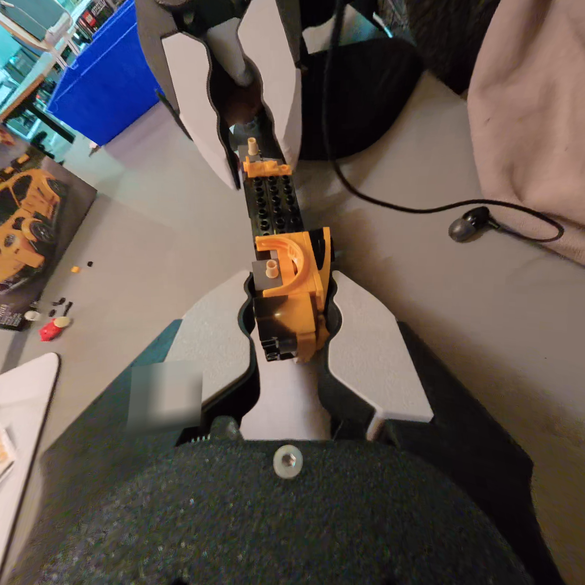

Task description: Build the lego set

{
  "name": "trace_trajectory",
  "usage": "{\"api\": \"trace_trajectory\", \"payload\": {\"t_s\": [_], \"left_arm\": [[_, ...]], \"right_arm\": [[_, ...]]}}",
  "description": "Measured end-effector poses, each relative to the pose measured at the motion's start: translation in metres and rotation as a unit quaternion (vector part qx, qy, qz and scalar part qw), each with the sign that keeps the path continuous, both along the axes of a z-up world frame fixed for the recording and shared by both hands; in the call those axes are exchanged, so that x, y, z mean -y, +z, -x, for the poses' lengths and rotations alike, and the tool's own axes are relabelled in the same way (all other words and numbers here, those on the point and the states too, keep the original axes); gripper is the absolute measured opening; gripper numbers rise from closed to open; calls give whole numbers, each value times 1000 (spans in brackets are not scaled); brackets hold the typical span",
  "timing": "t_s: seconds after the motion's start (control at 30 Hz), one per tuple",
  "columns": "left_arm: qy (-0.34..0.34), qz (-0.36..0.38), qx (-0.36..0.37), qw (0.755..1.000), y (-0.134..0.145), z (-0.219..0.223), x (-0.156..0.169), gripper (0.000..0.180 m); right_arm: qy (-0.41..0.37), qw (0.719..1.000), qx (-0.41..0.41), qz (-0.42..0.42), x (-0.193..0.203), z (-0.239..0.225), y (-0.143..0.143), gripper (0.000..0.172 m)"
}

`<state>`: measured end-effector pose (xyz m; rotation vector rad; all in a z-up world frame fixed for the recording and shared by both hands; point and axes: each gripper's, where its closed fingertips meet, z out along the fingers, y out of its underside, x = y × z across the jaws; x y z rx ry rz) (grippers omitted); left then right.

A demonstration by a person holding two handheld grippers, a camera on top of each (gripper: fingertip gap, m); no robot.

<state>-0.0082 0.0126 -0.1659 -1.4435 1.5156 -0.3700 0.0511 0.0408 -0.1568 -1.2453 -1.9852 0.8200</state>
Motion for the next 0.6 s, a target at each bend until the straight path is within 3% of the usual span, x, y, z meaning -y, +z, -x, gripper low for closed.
{"api": "trace_trajectory", "payload": {"t_s": [0.23, 0.43, 0.6], "left_arm": [[-23, 68, 54, 996, 5, -2, 8, 42], [-52, 161, 182, 969, 37, -1, 12, 42], [-69, 209, 233, 947, 47, -1, 14, 42]], "right_arm": [[3, 1000, -14, -7, 4, 7, 4, 42], [27, 992, -95, 82, 17, 19, 41, 40], [34, 982, -143, 115, 20, 26, 64, 35]]}}
